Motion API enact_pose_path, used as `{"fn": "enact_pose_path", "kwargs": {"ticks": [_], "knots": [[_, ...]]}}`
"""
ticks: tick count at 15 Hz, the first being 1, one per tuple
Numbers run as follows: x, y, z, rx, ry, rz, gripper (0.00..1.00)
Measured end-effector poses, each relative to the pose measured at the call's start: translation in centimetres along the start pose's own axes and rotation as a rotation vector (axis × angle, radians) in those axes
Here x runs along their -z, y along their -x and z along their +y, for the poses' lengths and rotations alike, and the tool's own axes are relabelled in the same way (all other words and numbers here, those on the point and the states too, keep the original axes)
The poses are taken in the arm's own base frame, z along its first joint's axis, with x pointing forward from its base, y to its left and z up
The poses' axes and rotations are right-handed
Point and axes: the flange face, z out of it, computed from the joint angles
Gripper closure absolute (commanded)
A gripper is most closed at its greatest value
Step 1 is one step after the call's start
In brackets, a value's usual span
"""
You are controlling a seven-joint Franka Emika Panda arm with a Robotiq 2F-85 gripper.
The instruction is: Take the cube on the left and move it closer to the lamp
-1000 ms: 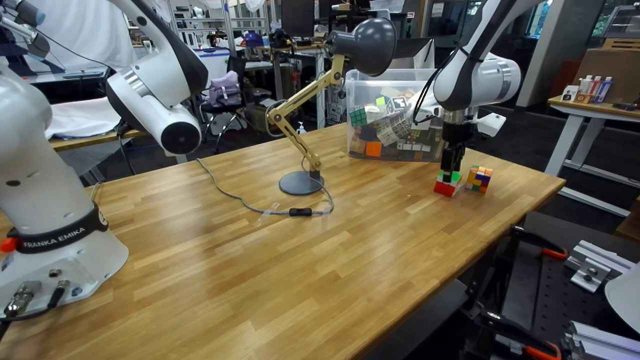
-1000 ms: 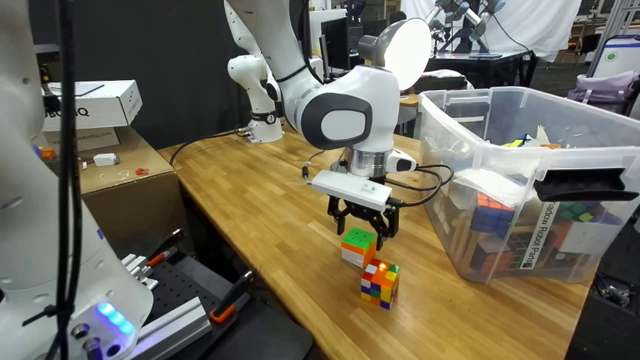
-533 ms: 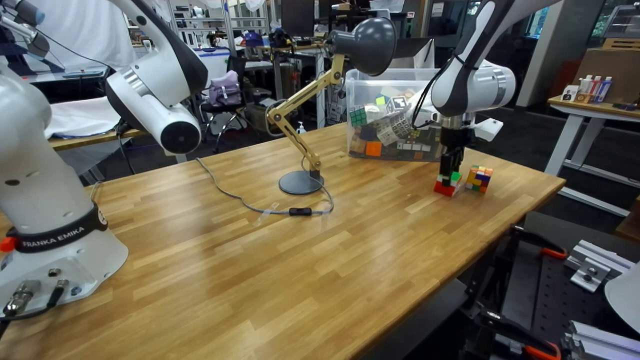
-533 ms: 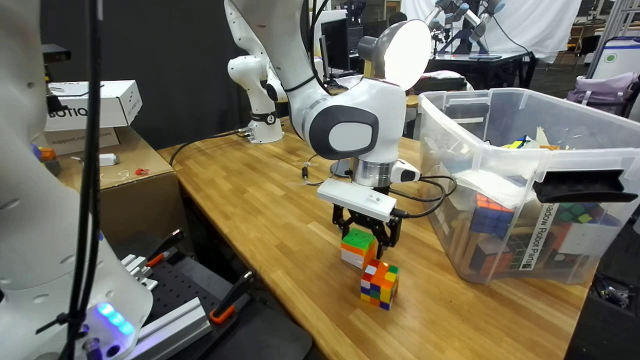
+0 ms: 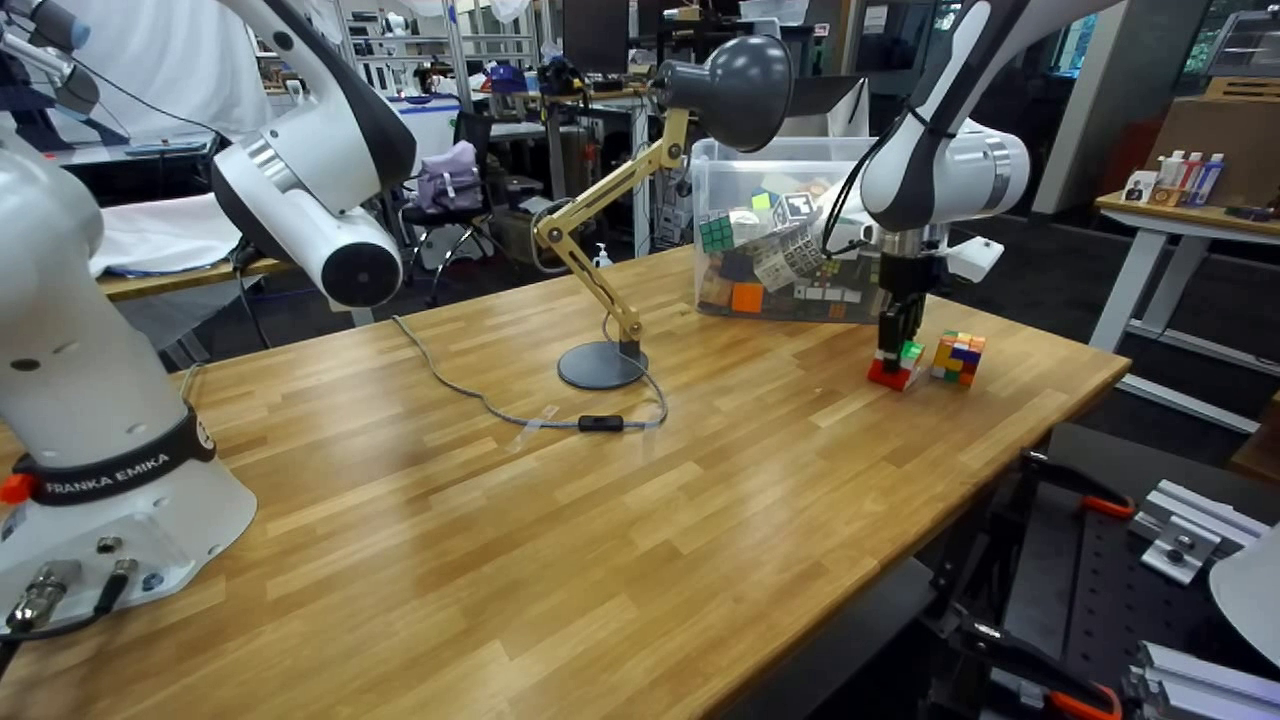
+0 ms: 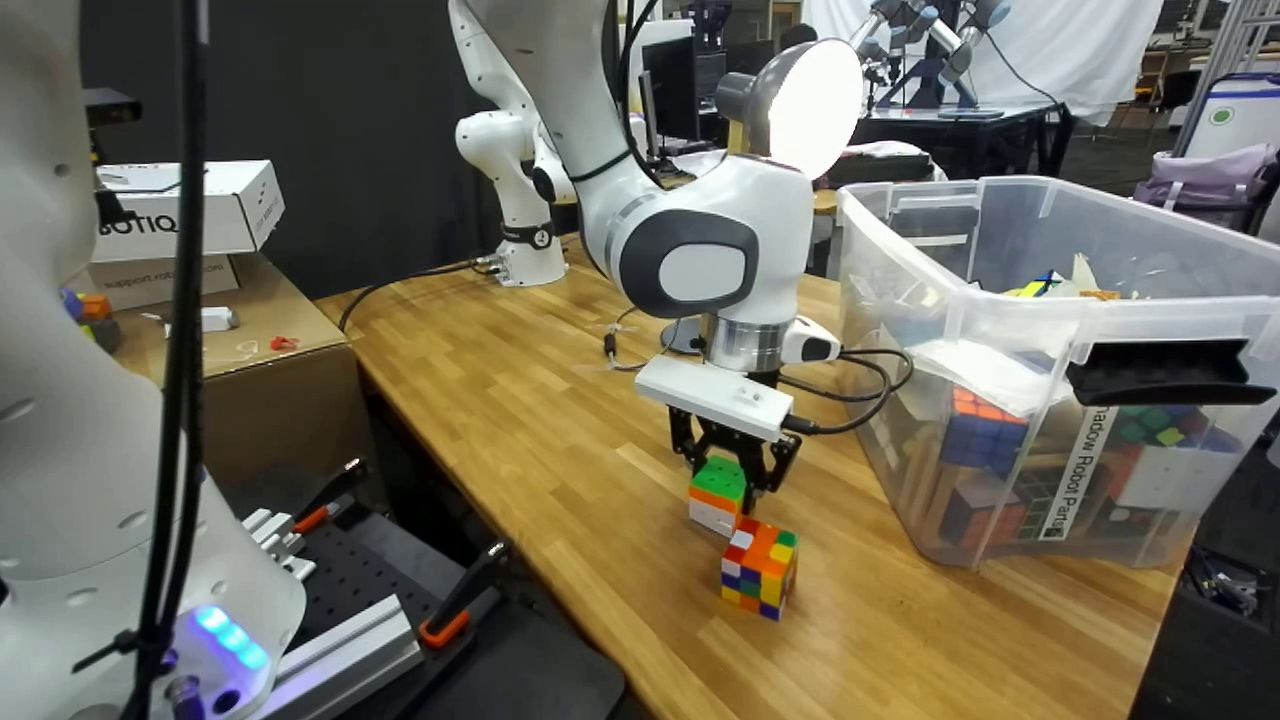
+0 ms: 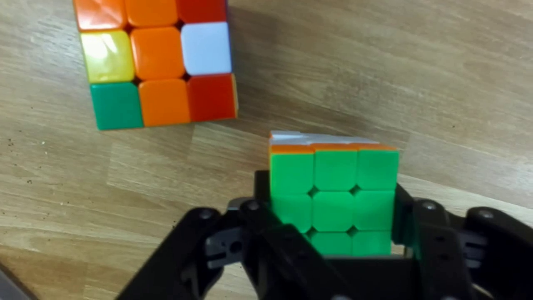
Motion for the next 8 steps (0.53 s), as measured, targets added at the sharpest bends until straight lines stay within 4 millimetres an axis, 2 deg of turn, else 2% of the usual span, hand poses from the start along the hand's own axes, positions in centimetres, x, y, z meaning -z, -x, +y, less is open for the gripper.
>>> {"fn": "enact_pose_path", "kwargs": {"ticks": [6,8], "knots": [[0.28,0.23,-0.10,-0.013,0.031,-0.020,0.63],[0.75,0.22,-0.80,-0.013,0.061,-0.035,0.63]]}}
